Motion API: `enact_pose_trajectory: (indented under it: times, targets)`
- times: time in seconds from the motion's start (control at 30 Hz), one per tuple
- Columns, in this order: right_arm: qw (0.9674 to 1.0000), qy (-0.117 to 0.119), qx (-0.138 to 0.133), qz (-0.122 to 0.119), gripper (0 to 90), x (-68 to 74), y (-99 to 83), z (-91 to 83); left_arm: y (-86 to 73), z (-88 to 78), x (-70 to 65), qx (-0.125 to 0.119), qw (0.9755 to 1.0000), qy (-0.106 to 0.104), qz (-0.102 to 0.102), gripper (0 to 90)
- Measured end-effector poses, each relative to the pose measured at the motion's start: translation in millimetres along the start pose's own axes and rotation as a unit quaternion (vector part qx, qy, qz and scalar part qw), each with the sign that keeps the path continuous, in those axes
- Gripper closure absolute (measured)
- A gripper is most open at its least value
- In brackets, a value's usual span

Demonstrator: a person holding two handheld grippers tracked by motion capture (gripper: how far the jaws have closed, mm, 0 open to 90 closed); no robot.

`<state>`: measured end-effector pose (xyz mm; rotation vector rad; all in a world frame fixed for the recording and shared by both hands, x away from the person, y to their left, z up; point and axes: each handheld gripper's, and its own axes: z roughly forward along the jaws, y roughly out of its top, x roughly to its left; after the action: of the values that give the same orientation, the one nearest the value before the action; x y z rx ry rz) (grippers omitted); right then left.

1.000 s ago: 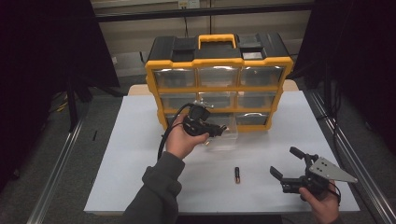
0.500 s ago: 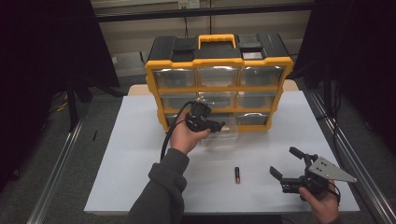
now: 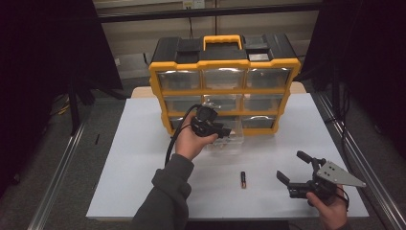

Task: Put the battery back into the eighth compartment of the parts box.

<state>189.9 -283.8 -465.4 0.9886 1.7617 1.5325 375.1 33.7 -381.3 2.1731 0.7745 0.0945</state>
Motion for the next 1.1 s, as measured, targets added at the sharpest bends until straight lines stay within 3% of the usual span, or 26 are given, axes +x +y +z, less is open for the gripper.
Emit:
enact_pose_trajectory:
  times: [0.17, 0.47, 0.93, 0.97, 1.1]
  targets:
    - [1.0, 0.001, -0.002, 0.0, 0.9, 1.1, 0.3, 0.9, -4.0, -9.1, -7.6, -0.012, 0.9999, -0.007, 0.002, 42.9]
    - [1.0, -0.001, 0.0, 0.0, 1.0, 1.9, 0.5, 1.1, -12.8, -24.5, -20.3, -0.035, 0.9992, -0.015, 0.016, 26.7]
    - [1.0, 0.002, 0.001, -0.001, 1.0, 2.2, 0.3, 1.5, -30.3, -28.2, -39.1, -0.031, 0.9985, -0.039, 0.022, 21.5]
    - [1.0, 0.002, -0.001, -0.001, 1.0, 2.5, 0.2, 2.0, -32.2, -26.9, -40.4, -0.04, 0.9979, -0.045, 0.022, 21.4]
    - [1.0, 0.002, -0.002, -0.004, 1.0, 2.2, 0.4, 1.9, -37.4, -26.3, -43.6, -0.032, 0.9984, -0.042, 0.022, 21.0]
